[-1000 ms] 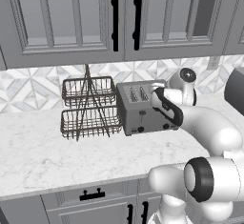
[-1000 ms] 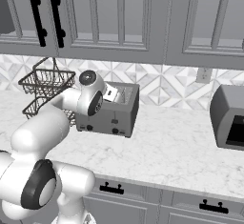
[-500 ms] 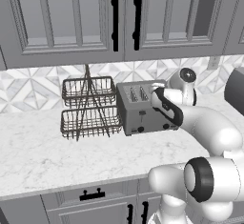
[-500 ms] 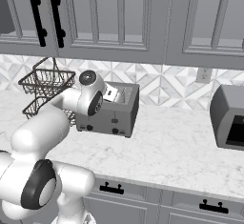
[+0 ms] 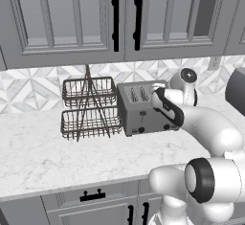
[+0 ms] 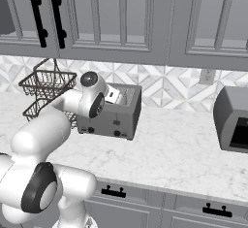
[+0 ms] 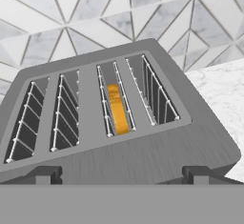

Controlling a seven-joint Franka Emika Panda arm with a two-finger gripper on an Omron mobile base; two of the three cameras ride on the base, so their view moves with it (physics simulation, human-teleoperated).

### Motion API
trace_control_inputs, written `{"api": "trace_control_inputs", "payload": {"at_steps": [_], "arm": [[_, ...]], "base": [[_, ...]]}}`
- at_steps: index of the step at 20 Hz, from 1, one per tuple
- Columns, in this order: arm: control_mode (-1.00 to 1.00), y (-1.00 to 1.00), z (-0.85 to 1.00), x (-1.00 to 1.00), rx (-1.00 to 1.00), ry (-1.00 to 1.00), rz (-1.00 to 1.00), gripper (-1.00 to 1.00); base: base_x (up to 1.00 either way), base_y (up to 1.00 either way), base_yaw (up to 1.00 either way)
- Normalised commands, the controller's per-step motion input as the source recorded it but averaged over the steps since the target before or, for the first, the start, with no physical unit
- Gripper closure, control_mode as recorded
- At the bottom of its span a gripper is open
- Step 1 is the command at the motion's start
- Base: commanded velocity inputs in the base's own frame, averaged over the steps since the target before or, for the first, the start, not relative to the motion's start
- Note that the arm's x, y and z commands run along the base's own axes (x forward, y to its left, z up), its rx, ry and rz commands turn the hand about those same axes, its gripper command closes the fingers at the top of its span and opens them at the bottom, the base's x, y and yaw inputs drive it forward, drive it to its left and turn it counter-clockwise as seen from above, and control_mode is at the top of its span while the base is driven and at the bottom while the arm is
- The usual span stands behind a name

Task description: Start the toaster. Once the lever pops up, take the bread to the plate on the dining counter.

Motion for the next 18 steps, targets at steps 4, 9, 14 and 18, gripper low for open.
{"api": "trace_control_inputs", "payload": {"at_steps": [4,9,14,18], "arm": [[-1.00,0.00,0.00,0.00,0.00,0.00,0.00,-1.00],[-1.00,0.00,0.00,0.00,0.00,0.00,0.00,-1.00],[-1.00,0.00,0.00,0.00,0.00,0.00,0.00,-1.00],[-1.00,0.00,0.00,0.00,0.00,0.00,0.00,-1.00]], "base": [[0.00,0.00,0.00],[0.00,0.00,0.00],[0.00,0.00,0.00],[0.00,0.00,0.00]]}}
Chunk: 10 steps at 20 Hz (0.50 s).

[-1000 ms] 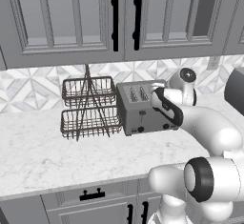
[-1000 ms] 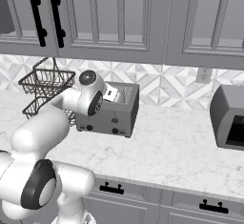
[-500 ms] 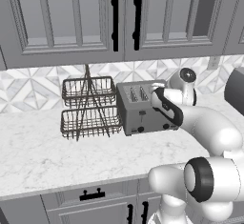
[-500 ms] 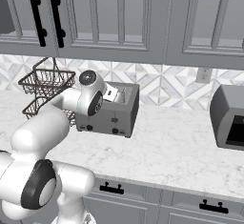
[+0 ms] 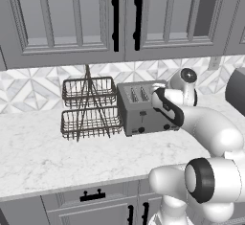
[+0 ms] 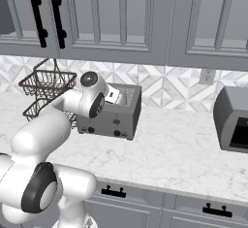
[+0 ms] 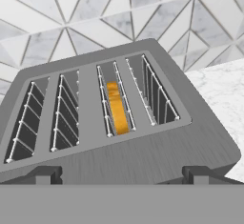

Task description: Start the toaster. Once the lever pops up, take the bread to the plate on the dining counter.

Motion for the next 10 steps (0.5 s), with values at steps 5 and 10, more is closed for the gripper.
{"api": "trace_control_inputs", "payload": {"at_steps": [5,10], "arm": [[-1.00,0.00,0.00,0.00,0.00,0.00,0.00,-1.00],[-1.00,0.00,0.00,0.00,0.00,0.00,0.00,-1.00]], "base": [[0.00,0.00,0.00],[0.00,0.00,0.00]]}}
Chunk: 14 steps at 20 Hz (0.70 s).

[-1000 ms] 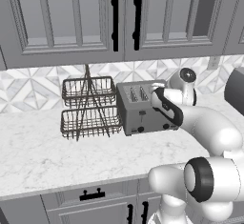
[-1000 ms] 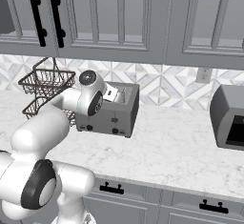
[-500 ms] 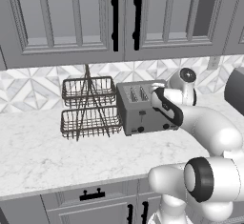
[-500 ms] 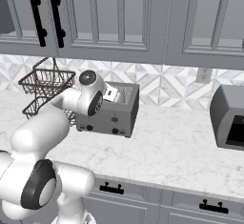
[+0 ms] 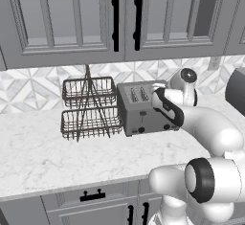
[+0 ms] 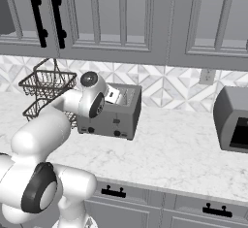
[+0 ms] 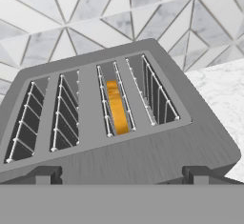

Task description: Start the toaster. Once the lever pops up, take the bread to the plate on the dining counter.

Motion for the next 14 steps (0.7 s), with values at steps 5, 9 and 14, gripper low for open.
{"api": "trace_control_inputs", "payload": {"at_steps": [5,9,14], "arm": [[-1.00,0.00,0.00,0.00,0.00,0.00,0.00,-1.00],[-1.00,0.00,0.00,0.00,0.00,0.00,0.00,-1.00],[-1.00,0.00,0.00,0.00,0.00,0.00,0.00,-1.00]], "base": [[0.00,0.00,0.00],[0.00,0.00,0.00],[0.00,0.00,0.00]]}}
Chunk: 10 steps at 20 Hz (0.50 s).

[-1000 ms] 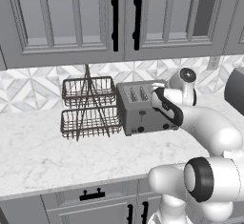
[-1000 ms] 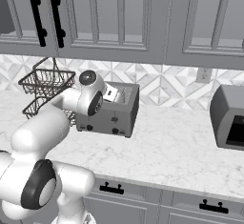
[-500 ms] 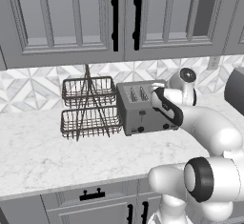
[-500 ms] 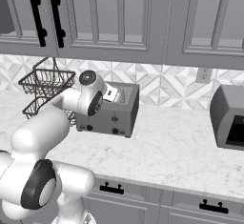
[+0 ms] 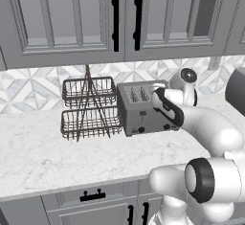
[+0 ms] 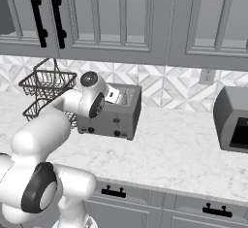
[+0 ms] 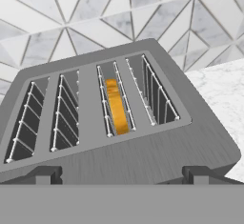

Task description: Start the toaster. Once the lever pops up, take the bread to the plate on the dining counter.

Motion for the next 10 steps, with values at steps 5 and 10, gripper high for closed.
{"api": "trace_control_inputs", "payload": {"at_steps": [5,10], "arm": [[-1.00,0.00,0.00,0.00,0.00,0.00,0.00,-1.00],[-1.00,0.00,0.00,0.00,0.00,0.00,0.00,-1.00]], "base": [[0.00,0.00,0.00],[0.00,0.00,0.00]]}}
